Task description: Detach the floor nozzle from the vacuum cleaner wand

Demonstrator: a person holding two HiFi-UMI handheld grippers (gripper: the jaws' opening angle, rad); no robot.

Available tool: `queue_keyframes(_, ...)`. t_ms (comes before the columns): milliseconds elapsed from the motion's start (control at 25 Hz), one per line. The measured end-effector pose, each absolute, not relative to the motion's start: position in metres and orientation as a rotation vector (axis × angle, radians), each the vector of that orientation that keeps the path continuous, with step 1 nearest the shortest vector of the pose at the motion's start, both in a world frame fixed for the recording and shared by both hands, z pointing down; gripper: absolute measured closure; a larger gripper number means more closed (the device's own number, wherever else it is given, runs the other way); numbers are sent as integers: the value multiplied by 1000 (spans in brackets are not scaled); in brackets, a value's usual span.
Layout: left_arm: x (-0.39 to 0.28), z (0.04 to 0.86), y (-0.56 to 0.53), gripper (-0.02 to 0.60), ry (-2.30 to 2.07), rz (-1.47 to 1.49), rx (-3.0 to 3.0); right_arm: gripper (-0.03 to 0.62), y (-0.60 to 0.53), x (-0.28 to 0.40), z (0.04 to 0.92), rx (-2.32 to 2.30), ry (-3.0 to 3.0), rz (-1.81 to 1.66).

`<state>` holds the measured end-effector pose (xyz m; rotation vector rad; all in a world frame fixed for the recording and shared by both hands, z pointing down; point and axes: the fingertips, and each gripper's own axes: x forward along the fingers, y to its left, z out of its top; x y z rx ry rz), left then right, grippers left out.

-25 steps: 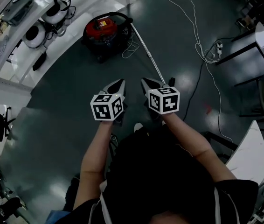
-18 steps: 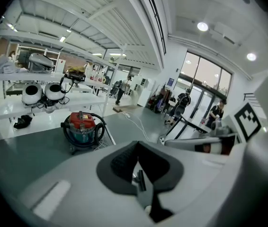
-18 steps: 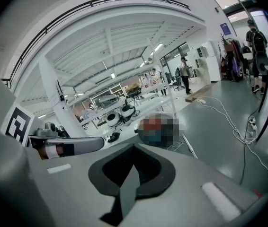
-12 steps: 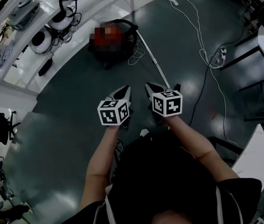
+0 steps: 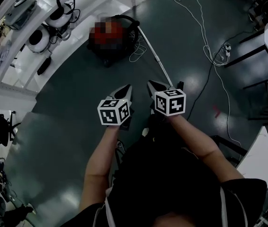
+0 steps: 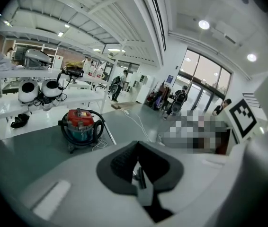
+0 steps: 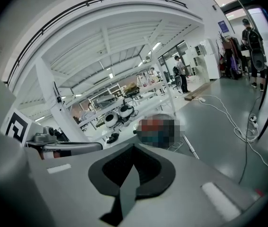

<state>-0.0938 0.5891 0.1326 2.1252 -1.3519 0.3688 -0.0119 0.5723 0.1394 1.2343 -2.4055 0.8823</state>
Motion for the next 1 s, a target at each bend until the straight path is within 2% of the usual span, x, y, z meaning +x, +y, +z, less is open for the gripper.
queue_keyframes(1000,-77,136,423,574,-1422,446,2049,597,410,-6,156,1095,-2411,913)
